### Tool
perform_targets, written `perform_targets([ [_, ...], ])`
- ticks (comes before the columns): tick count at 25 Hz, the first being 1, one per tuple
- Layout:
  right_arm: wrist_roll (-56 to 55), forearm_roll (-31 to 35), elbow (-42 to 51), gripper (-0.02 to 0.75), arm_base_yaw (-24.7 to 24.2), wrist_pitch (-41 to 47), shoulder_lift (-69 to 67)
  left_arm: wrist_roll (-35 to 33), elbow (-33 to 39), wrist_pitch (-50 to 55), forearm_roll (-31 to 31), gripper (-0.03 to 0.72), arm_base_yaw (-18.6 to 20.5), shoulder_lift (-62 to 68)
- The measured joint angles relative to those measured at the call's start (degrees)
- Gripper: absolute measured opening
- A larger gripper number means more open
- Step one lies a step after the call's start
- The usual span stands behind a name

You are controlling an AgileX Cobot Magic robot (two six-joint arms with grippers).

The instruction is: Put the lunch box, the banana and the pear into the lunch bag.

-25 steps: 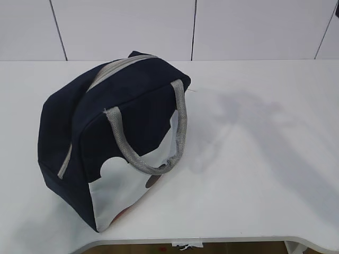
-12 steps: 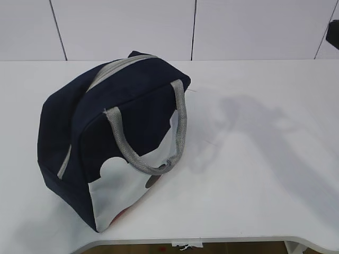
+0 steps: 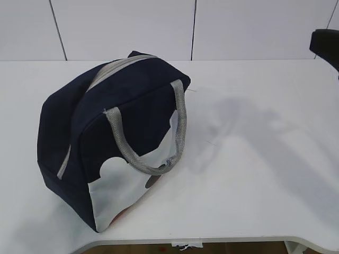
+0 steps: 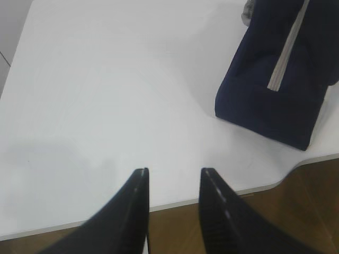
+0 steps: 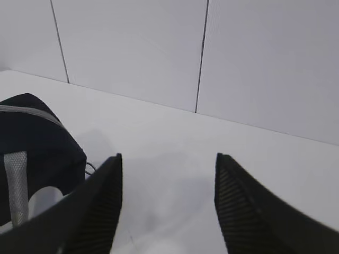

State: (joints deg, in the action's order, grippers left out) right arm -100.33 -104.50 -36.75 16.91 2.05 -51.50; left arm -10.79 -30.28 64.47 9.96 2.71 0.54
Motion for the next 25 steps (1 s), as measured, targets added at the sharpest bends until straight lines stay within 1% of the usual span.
perform_targets([
  [2,0.33,0.72,0.00,0.435,0.00,-0.23,0.00,0.00,0.00,0.00,0.00,0.244,0.00,0.00],
  [3,1.36,2.20,0.00,0.435,0.00,-0.34,0.00,0.00,0.00,0.00,0.00,0.244,0.00,0.00],
  [5,5.00,5.76,0.00,0.435,0.00,-0.34,-0.37,0.00,0.00,0.00,0.00,0.244,0.00,0.00],
  [8,12.48,13.86,0.12,0.435,0.00,-0.34,-1.23,0.00,0.00,0.00,0.00,0.243,0.00,0.00],
  [13,28.61,32.48,0.23,0.435,0.00,0.17,-1.36,0.00,0.00,0.00,0.00,0.243,0.00,0.00],
  [14,31.39,35.21,0.23,0.435,0.00,0.46,-1.36,0.00,0.00,0.00,0.00,0.243,0.00,0.00],
  [15,37.14,40.77,0.23,0.435,0.00,0.76,-1.36,0.00,0.00,0.00,0.00,0.243,0.00,0.00],
  [17,45.45,49.25,0.23,0.435,0.00,2.02,-1.36,0.00,0.00,0.00,0.00,0.243,0.00,0.00],
  [20,58.65,62.39,0.23,0.435,0.00,6.17,-0.27,0.00,0.00,0.00,0.00,0.243,0.00,0.00],
  [23,70.99,73.18,0.23,0.435,0.00,11.99,1.80,0.00,0.00,0.00,0.00,0.243,0.00,0.00],
  [24,73.89,75.62,0.23,0.435,0.00,12.90,2.36,0.00,0.00,0.00,0.00,0.243,0.00,0.00],
  [25,78.69,79.77,0.23,0.435,0.00,14.93,3.46,0.00,0.00,0.00,0.00,0.243,0.00,0.00],
])
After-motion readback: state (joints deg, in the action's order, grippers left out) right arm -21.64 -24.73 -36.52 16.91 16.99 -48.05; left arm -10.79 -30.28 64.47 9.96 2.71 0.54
